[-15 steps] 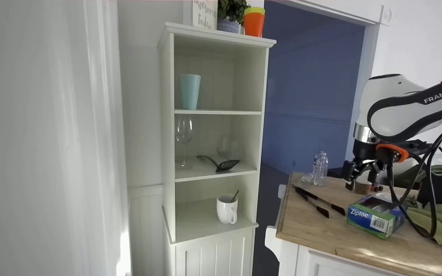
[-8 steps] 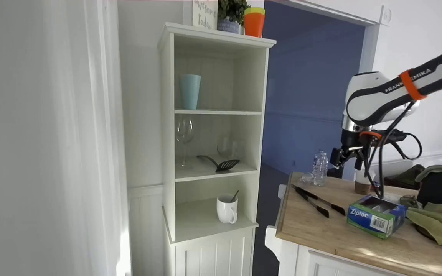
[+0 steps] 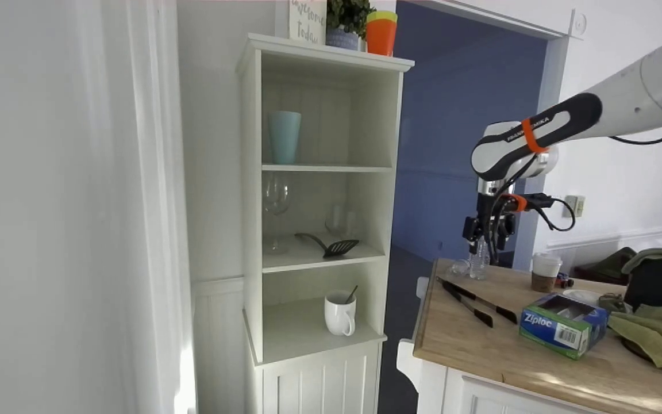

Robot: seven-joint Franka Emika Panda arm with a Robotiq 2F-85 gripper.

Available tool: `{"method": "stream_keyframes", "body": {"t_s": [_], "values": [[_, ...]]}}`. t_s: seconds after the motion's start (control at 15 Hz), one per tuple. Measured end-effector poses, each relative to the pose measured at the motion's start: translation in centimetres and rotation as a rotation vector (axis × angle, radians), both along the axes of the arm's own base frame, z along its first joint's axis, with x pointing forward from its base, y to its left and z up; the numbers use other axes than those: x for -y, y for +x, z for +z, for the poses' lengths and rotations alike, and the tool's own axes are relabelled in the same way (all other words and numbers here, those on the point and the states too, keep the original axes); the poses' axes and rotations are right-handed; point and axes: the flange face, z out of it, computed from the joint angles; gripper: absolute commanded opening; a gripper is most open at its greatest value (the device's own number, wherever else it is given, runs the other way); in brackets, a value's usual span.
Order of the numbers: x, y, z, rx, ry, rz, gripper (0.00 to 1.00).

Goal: Pick up the tongs and place them the other way up and a little to the right on the kitchen counter

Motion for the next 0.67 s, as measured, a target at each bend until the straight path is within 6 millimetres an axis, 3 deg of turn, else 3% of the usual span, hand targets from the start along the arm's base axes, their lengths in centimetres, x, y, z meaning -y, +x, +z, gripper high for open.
{"method": "stream_keyframes", "body": {"t_s": [0.2, 0.67], "values": [[1.7, 3.3, -0.4, 0.024, 0.023, -0.007, 1.0], [1.5, 3.2, -0.6, 0.02, 0.024, -0.005, 1.0]]}}
